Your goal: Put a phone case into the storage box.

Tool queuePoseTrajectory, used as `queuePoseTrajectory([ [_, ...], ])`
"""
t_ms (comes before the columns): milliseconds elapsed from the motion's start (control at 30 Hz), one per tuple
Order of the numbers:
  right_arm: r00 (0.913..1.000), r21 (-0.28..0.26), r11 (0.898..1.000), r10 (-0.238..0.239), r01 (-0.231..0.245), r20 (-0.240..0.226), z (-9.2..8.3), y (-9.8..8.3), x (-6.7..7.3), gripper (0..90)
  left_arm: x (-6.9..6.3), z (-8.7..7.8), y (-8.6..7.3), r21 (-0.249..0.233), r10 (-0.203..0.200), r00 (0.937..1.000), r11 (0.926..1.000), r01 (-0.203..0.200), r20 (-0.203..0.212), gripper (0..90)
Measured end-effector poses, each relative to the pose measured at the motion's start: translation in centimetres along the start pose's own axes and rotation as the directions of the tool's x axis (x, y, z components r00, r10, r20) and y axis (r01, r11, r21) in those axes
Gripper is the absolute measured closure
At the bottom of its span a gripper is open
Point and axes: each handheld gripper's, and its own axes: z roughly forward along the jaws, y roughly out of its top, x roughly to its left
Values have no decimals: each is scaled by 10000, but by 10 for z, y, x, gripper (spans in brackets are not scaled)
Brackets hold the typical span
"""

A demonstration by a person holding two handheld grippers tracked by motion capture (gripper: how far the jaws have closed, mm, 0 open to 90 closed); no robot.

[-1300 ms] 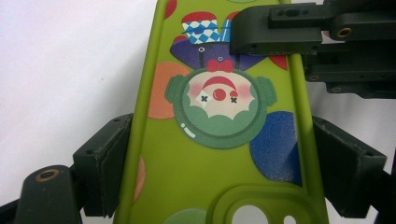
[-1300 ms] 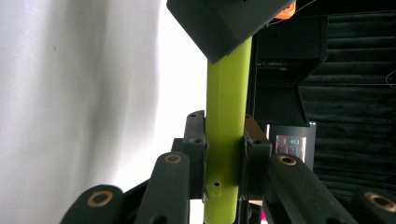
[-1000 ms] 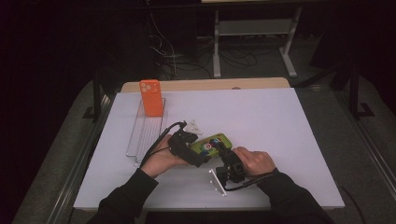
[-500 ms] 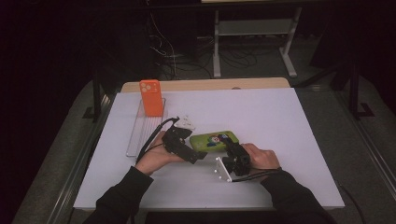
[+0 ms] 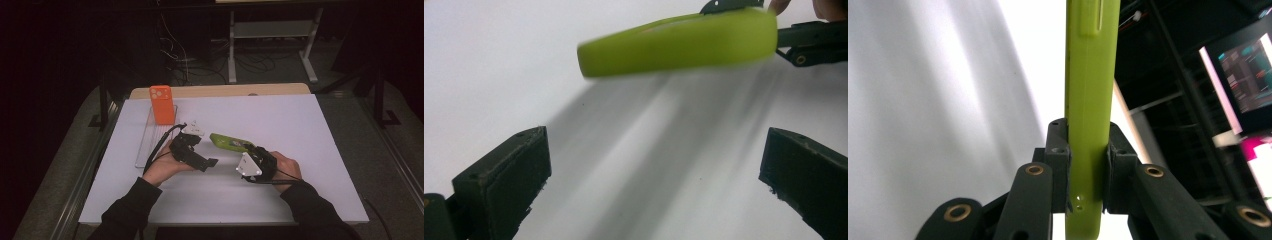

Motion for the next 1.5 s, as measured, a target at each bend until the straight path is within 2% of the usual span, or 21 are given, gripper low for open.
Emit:
queuePoseTrajectory([
  [67, 9975, 30, 9978, 665, -664, -228, 0, -1, -3, 755, 0, 0, 0, -10, 57, 10000, 10000, -57, -19, 0],
  [200, 9792, 3, 9819, 1889, -1894, -744, -1, -2, -8, 755, 2, -1, 0, 46, 224, 9997, 9997, -224, -71, 0],
  [333, 9481, 69, 9565, 2900, -2916, -1304, -2, -3, -14, 756, 2, -1, 0, 18, 25, 10000, 10000, -25, -56, 0],
  [367, 9300, 131, 9407, 3370, -3389, -1465, -2, -3, -14, 756, 3, -1, 0, 94, 95, 9999, 9999, -94, -99, 0],
  [467, 8921, 308, 9093, 4134, -4151, -1826, -1, -6, -18, 755, 2, -1, 0, 43, -62, 9999, 10000, 62, -83, 0],
  [533, 8542, 507, 8779, 4755, -4762, -2102, 0, -8, -21, 755, 3, -1, 1, 88, -11, 10000, 10000, 12, -98, 0],
  [567, 8449, 545, 8711, 4872, -4880, -2208, 0, -9, -22, 756, 3, -1, 1, 85, -9, 9999, 10000, 10, -118, 0],
  [633, 8041, 669, 8383, 5391, -5411, -2505, 1, -11, -25, 756, 3, 0, 1, 43, -145, 9998, 9999, 146, -132, 0],
  [667, 7785, 784, 8165, 5705, -5720, -2618, 1, -12, -26, 756, 3, 0, 1, 59, -102, 9998, 9999, 103, -151, 0],
  [700, 7669, 827, 8075, 5824, -5841, -2698, 2, -14, -28, 756, 3, 0, 1, 49, -141, 9998, 9999, 142, -161, 0],
  [800, 7139, 1001, 7638, 6347, -6376, -2960, 3, -18, -32, 756, 3, -1, 1, -2, -235, 9995, 9997, 235, -218, 0],
  [833, 7072, 985, 7584, 6399, -6444, -3007, 3, -20, -33, 756, 3, -1, 1, -19, -299, 9993, 9996, 298, -222, 0],
  [867, 6896, 1012, 7425, 6566, -6621, -3054, 3, -20, -34, 756, 4, -2, 1, -30, -220, 9994, 9998, 219, -258, 0],
  [933, 6672, 1058, 7235, 6751, -6821, -3148, 4, -21, -35, 756, 4, -2, 1, -49, -267, 9993, 9996, 266, -254, 0],
  [1100, 6583, 1003, 7143, 6828, -6926, -3170, 4, -20, -35, 756, 2, 0, 3, -634, -953, 9954, 9934, 951, -6, 0],
  [1133, 6381, 1035, 6965, 6986, -7100, -3239, 3, -19, -34, 756, 2, 0, 5, -715, -1004, 9949, 9923, 1006, 64, 0],
  [1200, 6390, 990, 6979, 6960, -7093, -3276, 3, -19, -34, 755, 2, 0, 8, -999, -1116, 9936, 9886, 1130, 193, 0],
  [1233, 6320, 993, 6924, 7000, -7146, -3326, 3, -18, -34, 756, 2, 1, 9, -1112, -1137, 9932, 9870, 1156, 232, 0],
  [1367, 6269, 865, 6863, 7022, -7221, -3375, 3, -16, -34, 756, 3, 2, 17, -1641, -1448, 9886, 9750, 1495, 404, 0],
  [1400, 6188, 872, 6794, 7074, -7286, -3416, 3, -14, -34, 756, 3, 3, 17, -1705, -1526, 9873, 9727, 1578, 434, 0],
  [1500, 6148, 761, 6775, 7039, -7316, -3557, 2, -14, -33, 756, 5, 8, 22, -1837, -1565, 9861, 9692, 1640, 550, 0],
])
